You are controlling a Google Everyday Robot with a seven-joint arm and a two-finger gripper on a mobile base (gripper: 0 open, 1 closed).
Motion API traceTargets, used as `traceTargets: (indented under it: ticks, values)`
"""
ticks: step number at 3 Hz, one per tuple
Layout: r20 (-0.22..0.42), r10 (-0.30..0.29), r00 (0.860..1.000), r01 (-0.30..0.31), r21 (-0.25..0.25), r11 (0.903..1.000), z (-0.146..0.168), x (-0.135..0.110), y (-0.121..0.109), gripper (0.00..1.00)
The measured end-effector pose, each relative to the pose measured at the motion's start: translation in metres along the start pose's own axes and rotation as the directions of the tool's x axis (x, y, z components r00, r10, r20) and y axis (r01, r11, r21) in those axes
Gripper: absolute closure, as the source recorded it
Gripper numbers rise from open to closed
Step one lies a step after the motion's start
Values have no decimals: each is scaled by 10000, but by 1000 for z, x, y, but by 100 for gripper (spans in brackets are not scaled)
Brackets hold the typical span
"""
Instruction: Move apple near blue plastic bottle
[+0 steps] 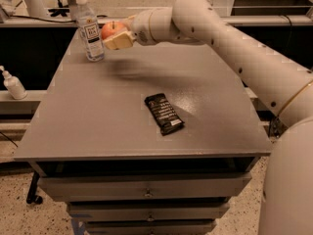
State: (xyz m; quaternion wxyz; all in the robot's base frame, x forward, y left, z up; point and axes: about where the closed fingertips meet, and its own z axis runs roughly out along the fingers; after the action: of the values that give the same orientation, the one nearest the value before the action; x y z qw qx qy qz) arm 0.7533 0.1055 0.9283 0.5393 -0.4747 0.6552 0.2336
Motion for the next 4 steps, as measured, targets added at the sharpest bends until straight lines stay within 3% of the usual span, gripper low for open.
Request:
traceTargets:
  ticks: [2,4]
  values:
    - [-471,-274,9985,258,-334,9991,33,22,14,100]
    - [-607,-61,9981,25,-594,9982,47,34,22,100]
